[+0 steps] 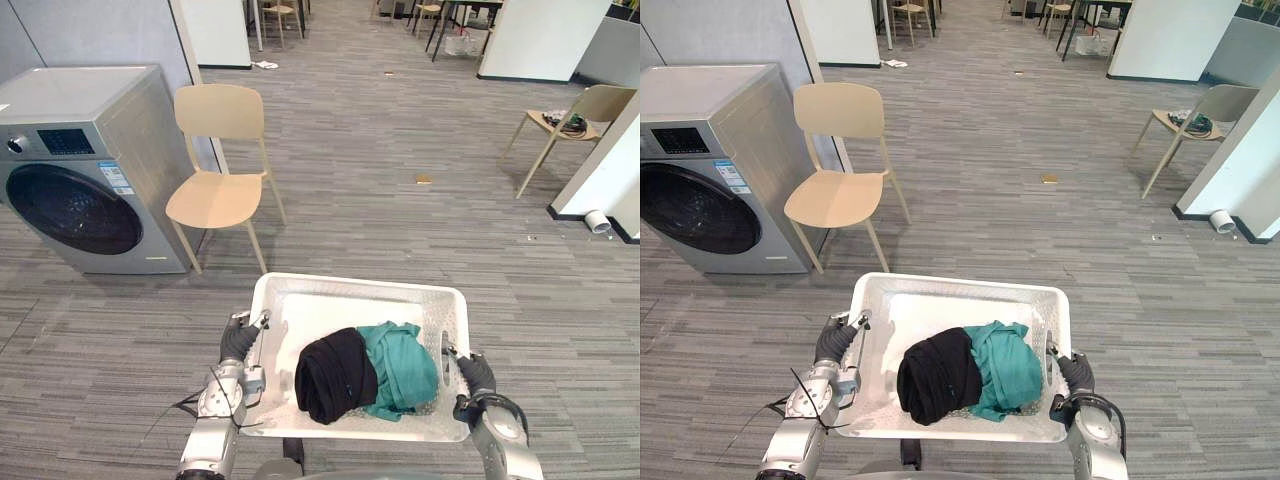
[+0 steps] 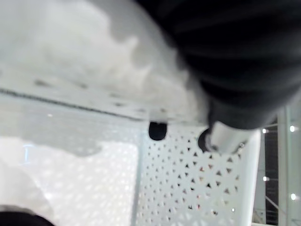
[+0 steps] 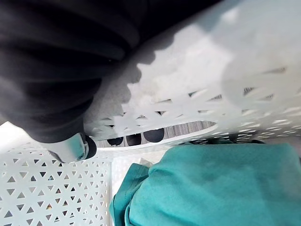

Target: Pick up the laundry basket with both hands and put the clothes into the washing machine.

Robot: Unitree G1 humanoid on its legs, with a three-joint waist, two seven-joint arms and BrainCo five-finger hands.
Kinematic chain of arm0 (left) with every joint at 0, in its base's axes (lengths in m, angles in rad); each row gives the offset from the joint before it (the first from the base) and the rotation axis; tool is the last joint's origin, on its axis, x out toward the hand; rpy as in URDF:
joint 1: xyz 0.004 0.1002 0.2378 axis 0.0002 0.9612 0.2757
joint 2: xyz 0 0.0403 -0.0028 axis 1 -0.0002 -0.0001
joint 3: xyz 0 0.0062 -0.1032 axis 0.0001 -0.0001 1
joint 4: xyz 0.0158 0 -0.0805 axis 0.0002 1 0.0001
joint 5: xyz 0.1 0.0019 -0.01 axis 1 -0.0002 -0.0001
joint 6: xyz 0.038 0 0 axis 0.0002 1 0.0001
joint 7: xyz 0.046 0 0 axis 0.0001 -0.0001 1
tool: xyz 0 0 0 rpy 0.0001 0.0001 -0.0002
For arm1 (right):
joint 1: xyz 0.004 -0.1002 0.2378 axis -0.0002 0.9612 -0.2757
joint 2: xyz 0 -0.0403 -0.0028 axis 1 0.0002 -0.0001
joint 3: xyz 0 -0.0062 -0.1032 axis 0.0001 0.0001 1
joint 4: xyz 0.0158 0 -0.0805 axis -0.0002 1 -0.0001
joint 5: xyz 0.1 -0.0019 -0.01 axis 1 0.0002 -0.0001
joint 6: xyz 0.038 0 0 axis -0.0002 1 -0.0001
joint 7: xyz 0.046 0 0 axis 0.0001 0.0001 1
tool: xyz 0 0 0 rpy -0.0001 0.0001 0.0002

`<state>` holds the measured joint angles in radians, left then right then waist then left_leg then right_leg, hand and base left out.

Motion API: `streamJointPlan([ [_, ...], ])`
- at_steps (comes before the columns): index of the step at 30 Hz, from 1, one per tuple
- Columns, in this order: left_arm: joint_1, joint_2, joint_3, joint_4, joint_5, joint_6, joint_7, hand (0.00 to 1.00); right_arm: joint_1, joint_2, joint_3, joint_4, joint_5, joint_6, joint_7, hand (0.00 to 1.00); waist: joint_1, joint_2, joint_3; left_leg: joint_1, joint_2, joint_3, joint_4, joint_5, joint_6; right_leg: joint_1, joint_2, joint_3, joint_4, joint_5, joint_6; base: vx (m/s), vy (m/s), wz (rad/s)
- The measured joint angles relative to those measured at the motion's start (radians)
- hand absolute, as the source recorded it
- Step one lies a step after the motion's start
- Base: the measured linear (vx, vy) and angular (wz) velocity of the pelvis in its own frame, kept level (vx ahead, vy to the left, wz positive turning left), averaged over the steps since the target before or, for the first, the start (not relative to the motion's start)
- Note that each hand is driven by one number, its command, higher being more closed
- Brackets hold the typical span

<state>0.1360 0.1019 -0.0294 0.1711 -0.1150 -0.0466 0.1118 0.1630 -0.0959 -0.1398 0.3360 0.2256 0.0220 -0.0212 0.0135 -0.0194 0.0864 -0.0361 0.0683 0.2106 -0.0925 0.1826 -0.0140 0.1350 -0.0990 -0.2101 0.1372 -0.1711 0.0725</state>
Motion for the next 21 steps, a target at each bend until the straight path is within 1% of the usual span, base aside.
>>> streamJointPlan([
  [4,0.0,-0.001,0.017,0.029,-0.005,-0.007,-0.001,1.0,-0.001,-0.001,0.003,0.018,0.0,-0.001,0.0,1.0,0.002,0.0,0.0,-0.006,-0.001,0.002,0.002,-0.001,0.0,0.0,-0.002,-0.006,-0.011,-0.007,0.008,0.0,0.001,0.01],
  [5,0.002,-0.002,0.022,0.046,-0.011,-0.007,-0.002,1.0,-0.004,-0.005,0.013,0.046,0.008,-0.006,0.0,1.0,0.003,0.001,-0.001,-0.028,0.0,0.002,0.021,-0.009,0.009,-0.002,-0.001,-0.01,-0.03,-0.007,0.005,0.01,0.01,0.05],
  [6,0.002,-0.001,0.023,0.054,-0.012,-0.007,-0.002,1.0,-0.004,-0.009,0.023,0.054,0.011,-0.006,0.0,1.0,0.003,0.001,-0.001,-0.042,0.001,0.003,0.035,-0.017,0.01,-0.004,-0.001,-0.01,-0.038,-0.004,0.005,0.04,0.026,0.03],
  [7,0.008,-0.001,0.028,0.075,-0.028,-0.007,-0.001,1.0,-0.012,-0.021,0.04,0.076,0.024,-0.006,0.0,1.0,0.008,0.001,-0.001,-0.068,0.002,0.008,0.075,-0.041,0.01,-0.007,-0.005,-0.013,-0.048,-0.003,0.005,0.06,0.034,-0.04],
  [8,0.024,-0.004,0.038,0.079,-0.043,-0.006,-0.001,1.0,-0.017,-0.033,0.056,0.086,0.03,-0.005,0.0,1.0,0.015,0.002,-0.001,-0.106,0.004,0.011,0.143,-0.083,0.01,-0.012,-0.011,-0.023,-0.055,-0.004,0.005,0.07,0.034,-0.08],
  [9,0.031,-0.007,0.043,0.079,-0.049,-0.006,-0.001,1.0,-0.016,-0.039,0.064,0.086,0.033,-0.005,0.0,1.0,0.021,0.004,-0.001,-0.129,0.006,0.013,0.184,-0.105,0.012,-0.016,-0.017,-0.03,-0.055,-0.004,0.006,0.09,0.05,-0.07],
  [10,0.041,-0.013,0.048,0.079,-0.056,-0.007,-0.001,1.0,-0.017,-0.047,0.073,0.085,0.037,-0.005,0.0,1.0,0.031,0.007,-0.002,-0.164,0.005,0.013,0.249,-0.141,0.013,-0.018,-0.024,-0.043,-0.054,-0.006,0.008,0.09,0.063,0.1],
  [11,0.05,-0.02,0.064,0.079,-0.068,-0.007,-0.004,1.0,-0.019,-0.054,0.077,0.085,0.039,-0.006,0.003,1.0,0.038,-0.005,0.007,-0.213,0.001,0.022,0.366,-0.187,0.051,-0.025,-0.049,-0.064,-0.029,-0.028,0.019,0.17,0.166,0.22],
  [12,0.062,-0.027,0.071,0.074,-0.072,-0.007,-0.005,1.0,-0.016,-0.053,0.075,0.085,0.039,-0.007,0.007,1.0,0.048,-0.018,0.012,-0.245,-0.021,0.052,0.525,-0.27,0.11,-0.037,-0.102,-0.096,0.056,-0.075,0.037,0.12,0.135,0.35],
  [13,0.069,-0.028,0.07,0.075,-0.073,-0.007,-0.007,1.0,-0.001,-0.052,0.074,0.084,0.04,-0.009,0.011,1.0,0.047,-0.021,0.008,-0.241,-0.043,0.058,0.577,-0.306,0.122,-0.029,-0.134,-0.115,0.121,-0.093,0.055,0.24,0.169,0.42],
  [14,0.08,-0.047,0.07,0.074,-0.075,-0.005,-0.009,1.0,0.025,-0.063,0.071,0.075,0.042,-0.017,0.024,1.0,0.043,-0.004,0.006,-0.223,-0.061,0.061,0.578,-0.365,0.114,-0.088,-0.171,-0.146,0.324,-0.118,0.042,0.21,0.173,0.95],
  [15,0.087,-0.054,0.068,0.075,-0.075,-0.003,-0.021,1.0,0.033,-0.054,0.054,0.077,0.042,-0.022,0.026,1.0,0.013,-0.01,0.008,-0.189,-0.103,0.012,0.554,-0.448,0.123,-0.203,-0.25,-0.12,0.629,-0.072,-0.046,0.34,0.251,1.4],
  [16,0.088,-0.04,0.058,0.072,-0.075,0.003,-0.026,1.0,0.039,-0.049,0.037,0.085,0.042,-0.015,0.033,1.0,-0.015,-0.011,0.011,-0.133,-0.145,-0.027,0.503,-0.45,0.13,-0.298,-0.268,-0.017,0.82,0.033,-0.066,0.27,0.218,1.37],
  [17,0.088,-0.037,0.056,0.069,-0.075,0.003,-0.026,1.0,0.042,-0.043,0.036,0.085,0.042,-0.015,0.04,1.0,-0.019,-0.013,0.017,-0.111,-0.151,-0.04,0.482,-0.451,0.135,-0.334,-0.253,0.02,0.873,0.028,-0.058,0.36,0.144,1.0],
  [18,0.086,-0.02,0.059,0.061,-0.075,0.002,-0.026,1.0,0.041,-0.022,0.033,0.085,0.043,-0.017,0.046,1.0,-0.023,-0.008,0.026,-0.077,-0.158,-0.082,0.457,-0.451,0.153,-0.399,-0.211,0.036,0.91,-0.024,-0.06,0.41,0.102,0.66],
  [19,0.083,-0.011,0.06,0.049,-0.076,-0.004,-0.026,1.0,0.04,-0.005,0.024,0.076,0.043,-0.034,0.048,1.0,-0.027,0.001,0.034,-0.04,-0.158,-0.118,0.432,-0.457,0.162,-0.446,-0.162,0.033,0.853,-0.061,-0.063,0.5,0.106,0.66],
  [20,0.078,-0.008,0.058,0.037,-0.078,-0.006,-0.025,1.0,0.04,-0.003,0.021,0.07,0.044,-0.037,0.047,1.0,-0.027,0.004,0.038,-0.017,-0.158,-0.135,0.415,-0.46,0.166,-0.461,-0.141,0.025,0.794,-0.072,-0.058,0.45,0.078,0.65],
  [21,0.07,-0.002,0.042,0.021,-0.077,-0.007,-0.026,1.0,0.041,0.004,0.009,0.069,0.059,-0.047,0.048,1.0,-0.029,0.012,0.042,0.019,-0.158,-0.161,0.388,-0.467,0.167,-0.481,-0.113,0.012,0.677,-0.075,-0.054,0.49,0.058,0.77],
])
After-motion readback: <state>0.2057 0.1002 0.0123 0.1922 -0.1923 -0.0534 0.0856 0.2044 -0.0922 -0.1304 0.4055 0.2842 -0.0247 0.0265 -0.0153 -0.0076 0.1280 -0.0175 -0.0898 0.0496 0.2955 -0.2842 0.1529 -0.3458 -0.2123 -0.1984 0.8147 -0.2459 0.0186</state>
